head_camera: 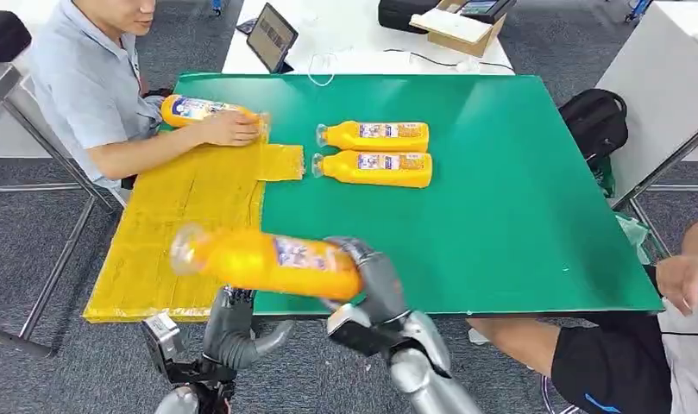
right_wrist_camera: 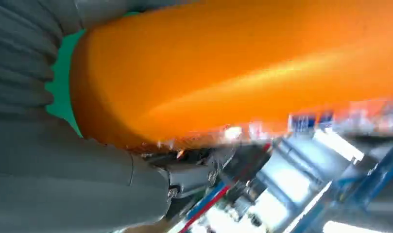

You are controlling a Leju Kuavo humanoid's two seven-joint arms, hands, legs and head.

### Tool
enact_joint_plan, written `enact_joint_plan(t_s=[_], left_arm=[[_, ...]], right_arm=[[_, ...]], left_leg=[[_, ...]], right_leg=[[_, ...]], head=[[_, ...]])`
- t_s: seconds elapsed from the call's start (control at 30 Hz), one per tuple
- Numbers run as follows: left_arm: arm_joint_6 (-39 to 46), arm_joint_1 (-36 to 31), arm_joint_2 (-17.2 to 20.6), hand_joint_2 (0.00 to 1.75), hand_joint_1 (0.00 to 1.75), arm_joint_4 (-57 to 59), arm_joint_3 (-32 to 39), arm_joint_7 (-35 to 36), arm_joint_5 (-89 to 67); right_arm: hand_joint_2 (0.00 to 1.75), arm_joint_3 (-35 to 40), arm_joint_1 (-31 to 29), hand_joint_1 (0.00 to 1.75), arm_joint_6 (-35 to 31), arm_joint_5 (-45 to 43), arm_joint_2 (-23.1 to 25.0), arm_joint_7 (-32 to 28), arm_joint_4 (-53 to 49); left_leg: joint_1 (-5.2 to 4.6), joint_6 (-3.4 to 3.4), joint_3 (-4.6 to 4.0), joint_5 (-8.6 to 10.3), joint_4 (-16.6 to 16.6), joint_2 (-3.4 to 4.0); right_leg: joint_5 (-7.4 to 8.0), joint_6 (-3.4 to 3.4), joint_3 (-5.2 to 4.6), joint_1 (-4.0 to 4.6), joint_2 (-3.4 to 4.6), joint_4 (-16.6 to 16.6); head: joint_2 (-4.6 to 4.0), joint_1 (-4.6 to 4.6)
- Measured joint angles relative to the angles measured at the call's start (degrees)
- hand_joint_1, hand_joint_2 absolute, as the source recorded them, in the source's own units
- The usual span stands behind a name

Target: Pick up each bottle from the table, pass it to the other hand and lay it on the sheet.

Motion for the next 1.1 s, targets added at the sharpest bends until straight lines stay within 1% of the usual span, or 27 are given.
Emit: enact_joint_plan(t_s=[0.2, 0.33, 0.37, 0.4, 0.43, 0.47, 0.5, 0.53, 0.57, 0.6, 0.63, 0.67, 0.77, 0.8, 0.83, 0.9, 0.97, 1.0, 1.07, 1.1], left_arm=[[-5.0, -0.8, 0.1, 1.75, 0.0, 0.0, -0.3, 2.8, 5.0], [-9.2, -1.8, 0.4, 1.75, 0.0, 1.6, -0.3, 6.3, 10.6], [-9.6, -2.1, 0.7, 1.75, 0.09, 2.1, -0.2, 6.8, 11.2], [-9.9, -2.2, 0.7, 1.75, 0.72, 2.6, -0.2, 7.1, 11.6], [-10.0, -2.4, 0.7, 1.75, 0.72, 3.2, -0.1, 7.3, 11.9], [-10.0, -2.5, 0.7, 1.75, 1.48, 3.7, -0.1, 7.3, 12.1], [-9.8, -2.6, 0.8, 1.75, 1.75, 4.0, -0.1, 7.4, 12.1], [-9.2, -2.8, 0.8, 1.75, 1.75, 4.3, -0.1, 7.3, 12.0], [-8.6, -2.9, 0.8, 1.75, 1.75, 4.5, -0.1, 7.2, 11.9], [-8.2, -2.9, 0.8, 1.75, 1.75, 4.6, -0.1, 7.1, 11.9], [-7.7, -2.9, 0.8, 1.75, 1.75, 4.7, -0.1, 7.1, 11.7], [-7.2, -2.9, 0.8, 1.75, 1.75, 4.7, -0.1, 7.0, 11.5], [-5.6, -2.9, 0.8, 1.75, 1.75, 4.7, 0.0, 7.0, 11.3], [-5.2, -2.9, 0.8, 1.75, 1.75, 4.7, 0.0, 7.0, 11.1], [-4.5, -3.0, 0.8, 1.75, 1.52, 4.7, 0.0, 7.4, 11.1], [-3.1, -3.0, 0.7, 1.75, 1.54, 4.7, 0.0, 8.3, 11.5], [-2.0, -2.9, 0.4, 1.75, 1.62, 4.7, 0.2, 10.0, 14.1], [-1.4, -2.8, 0.2, 1.75, 1.75, 4.7, 0.2, 10.9, 16.0], [0.2, -2.7, -0.4, 1.75, 1.75, 4.7, 0.7, 12.4, 18.8], [0.8, -2.7, -0.5, 1.75, 1.75, 4.7, 0.8, 12.7, 19.4]], right_arm=[[1.75, 7.2, -1.3, 1.75, -2.2, 0.7, 2.1, -0.9, 5.2], [1.75, 9.6, -2.3, 1.75, -2.9, -1.0, 2.7, -1.6, 7.7], [1.75, 9.9, -2.4, 1.75, -3.1, -1.3, 2.8, -1.6, 8.2], [1.75, 10.2, -2.5, 1.75, -3.2, -1.6, 2.8, -1.6, 8.7], [1.75, 10.5, -2.7, 1.75, -3.2, -2.0, 2.8, -1.6, 9.2], [1.75, 10.7, -2.9, 1.75, -3.2, -2.3, 2.9, -1.6, 9.8], [1.75, 10.8, -3.1, 1.73, -3.2, -2.8, 2.9, -1.5, 10.4], [1.75, 11.0, -3.4, 1.75, -3.0, -3.6, 3.1, -1.4, 11.2], [1.75, 11.1, -3.7, 1.69, -3.0, -4.3, 3.4, -1.3, 12.0], [1.75, 11.1, -3.9, 1.41, -2.9, -4.8, 3.7, -1.3, 12.7], [1.75, 11.2, -4.2, 0.73, -2.9, -5.1, 3.8, -1.3, 13.3], [1.75, 11.4, -4.4, 0.02, -2.9, -5.2, 3.8, -1.3, 13.8], [1.75, 11.7, -4.8, 0.0, -2.8, -5.5, 4.3, -0.7, 15.4], [0.0, 11.7, -4.7, 0.0, -2.9, -5.4, 4.5, -0.5, 15.9], [0.0, 11.7, -4.7, 0.0, -3.4, -5.2, 4.5, -0.2, 16.2], [0.0, 12.1, -4.5, 0.0, -5.9, -4.2, 4.7, 0.0, 16.8], [0.0, 12.3, -4.0, 0.0, -10.0, -2.3, 4.8, 0.1, 16.9], [0.0, 12.4, -3.8, 0.0, -12.1, -1.4, 4.8, -0.1, 16.9], [0.0, 12.5, -3.2, 0.0, -15.6, 0.0, 4.9, -0.8, 16.7], [0.0, 12.5, -2.9, 0.0, -16.3, 0.5, 4.9, -1.1, 16.5]], left_leg=[[0.0, -0.01, -0.01, -0.01, 0.0, -0.01], [0.0, -0.01, -0.01, -0.01, 0.0, -0.01], [0.0, 0.0, -0.01, -0.01, 0.0, -0.01], [0.0, 0.0, -0.01, 0.0, 0.0, -0.01], [0.0, 0.0, -0.01, 0.0, 0.0, -0.01], [0.0, 0.0, -0.01, 0.0, 0.0, -0.01], [0.0, 0.0, -0.01, 0.0, 0.0, -0.01], [0.0, 0.0, -0.01, 0.0, 0.0, 0.0], [0.0, 0.0, -0.01, 0.0, 0.0, 0.01], [0.0, 0.0, -0.01, 0.0, 0.0, 0.01], [0.0, 0.0, -0.01, 0.0, 0.0, 0.0], [0.0, 0.0, -0.01, 0.0, 0.0, 0.0], [0.0, -0.01, -0.02, -0.01, 0.0, 0.01], [0.0, -0.01, -0.02, -0.01, 0.0, 0.0], [0.0, -0.01, -0.02, -0.01, 0.0, -0.01], [0.0, -0.01, -0.02, -0.01, 0.0, 0.01], [-0.01, -0.01, -0.02, -0.01, 0.0, 0.01], [0.0, -0.01, -0.02, -0.01, 0.0, 0.0], [-0.01, -0.01, -0.02, -0.01, 0.0, 0.0], [-0.01, -0.01, -0.02, -0.01, 0.0, 0.0]], right_leg=[[-0.02, -0.01, -0.05, -0.01, 0.0, 0.0], [-0.01, -0.01, -0.02, -0.01, 0.0, 0.0], [-0.01, -0.01, -0.02, -0.01, 0.0, 0.0], [-0.01, -0.01, -0.02, -0.01, 0.0, 0.0], [0.0, -0.01, -0.01, -0.01, 0.0, 0.0], [0.0, 0.0, -0.01, -0.01, 0.0, 0.0], [0.0, 0.0, -0.01, -0.01, 0.0, 0.0], [0.0, 0.0, -0.01, -0.01, 0.0, 0.0], [0.0, 0.0, -0.02, -0.01, 0.01, 0.0], [0.0, 0.0, -0.03, -0.01, 0.0, 0.0], [0.0, 0.0, -0.03, -0.01, 0.0, 0.0], [0.0, 0.0, -0.03, -0.01, 0.0, 0.0], [0.0, -0.01, -0.04, -0.01, 0.01, 0.0], [-0.01, -0.01, -0.05, -0.01, 0.0, 0.0], [-0.01, -0.01, -0.05, -0.01, 0.0, 0.0], [-0.01, -0.01, -0.05, -0.01, 0.01, 0.0], [-0.01, -0.01, -0.05, -0.01, 0.0, 0.0], [-0.01, -0.01, -0.05, -0.01, 0.0, 0.0], [-0.01, -0.01, -0.04, -0.01, 0.0, 0.0], [-0.01, -0.01, -0.04, -0.01, 0.0, 0.0]], head=[[0.0, 0.0], [0.0, 0.02], [0.0, 0.02], [0.0, 0.0], [0.0, 0.02], [0.0, 0.0], [0.0, 0.02], [0.0, 0.02], [0.0, 0.02], [0.0, -0.02], [0.0, 0.02], [0.0, 0.0], [0.0, 0.0], [0.0, 0.0], [0.0, 0.02], [0.0, 0.02], [0.0, 0.0], [0.0, 0.02], [0.0, 0.0], [0.0, 0.02]])
